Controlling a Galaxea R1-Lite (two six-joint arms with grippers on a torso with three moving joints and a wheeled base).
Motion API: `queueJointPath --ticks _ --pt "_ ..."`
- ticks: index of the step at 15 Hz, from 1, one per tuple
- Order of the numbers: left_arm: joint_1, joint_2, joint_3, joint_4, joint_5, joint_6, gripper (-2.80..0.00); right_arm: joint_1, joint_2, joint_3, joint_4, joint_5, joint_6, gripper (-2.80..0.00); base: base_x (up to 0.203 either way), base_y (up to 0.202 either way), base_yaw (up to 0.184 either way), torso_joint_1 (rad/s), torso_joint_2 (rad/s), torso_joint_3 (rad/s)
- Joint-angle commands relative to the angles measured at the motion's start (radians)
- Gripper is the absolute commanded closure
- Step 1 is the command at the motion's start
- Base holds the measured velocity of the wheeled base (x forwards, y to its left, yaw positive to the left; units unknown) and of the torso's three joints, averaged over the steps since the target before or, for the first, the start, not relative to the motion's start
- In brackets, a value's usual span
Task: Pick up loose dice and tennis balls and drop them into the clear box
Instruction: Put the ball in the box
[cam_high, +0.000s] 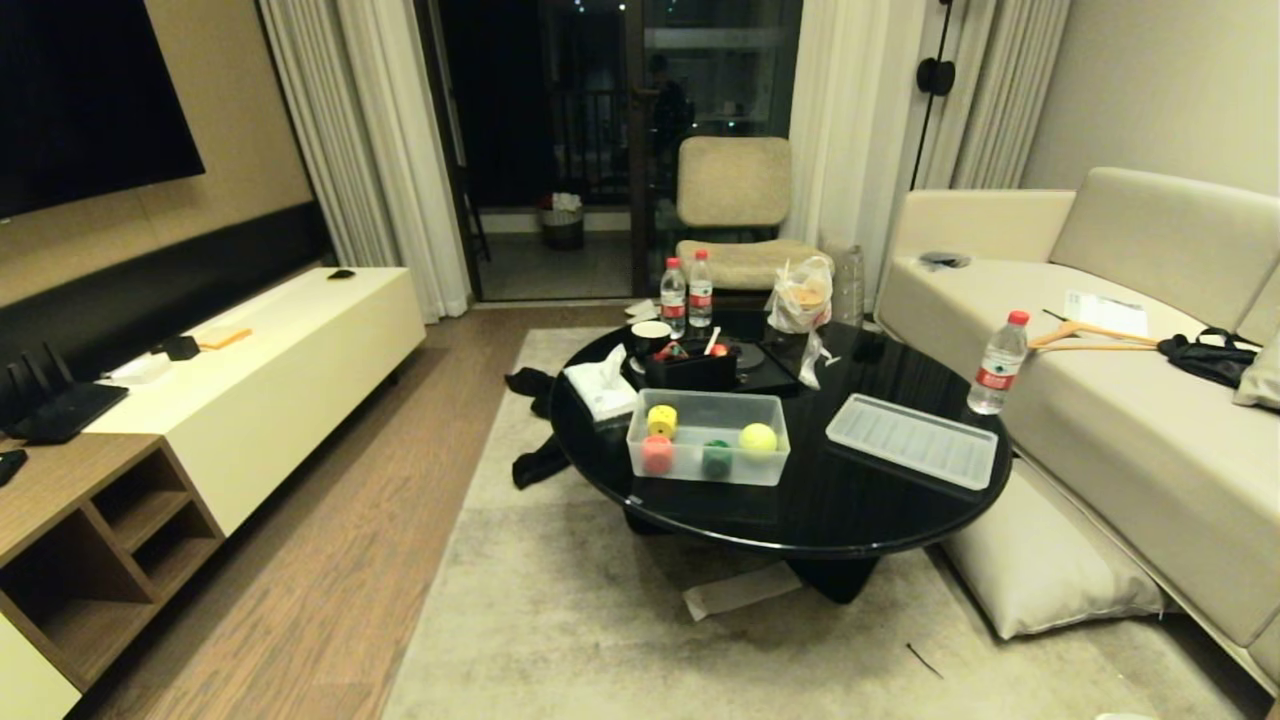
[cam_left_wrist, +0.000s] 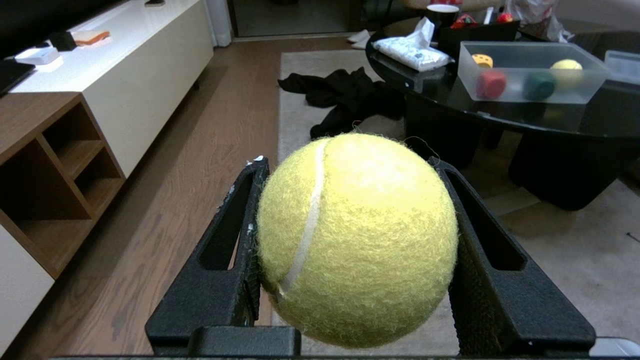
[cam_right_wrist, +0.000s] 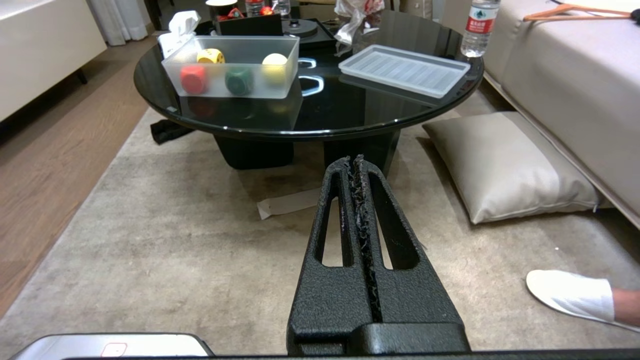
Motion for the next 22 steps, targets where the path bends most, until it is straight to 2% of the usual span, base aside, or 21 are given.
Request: queueJointPath --ticks 1,4,22 --pt "0.000 0.001 0.002 -0.001 0.000 0.000 0.00 0.001 0.001 0.002 0.000 0.000 0.000 0.00 0.000 0.000 0.000 0.000 0.00 0.000" --pt "0.000 0.001 0.002 -0.001 0.000 0.000 0.00 0.001 0.001 0.002 0.000 0.000 0.000 0.00 0.031 -0.001 0.003 -0.002 0.00 0.001" --pt "0.000 0.001 0.002 -0.001 0.000 0.000 0.00 0.001 0.001 0.002 0.000 0.000 0.000 0.00 0.180 0.000 0.003 0.003 0.00 0.002"
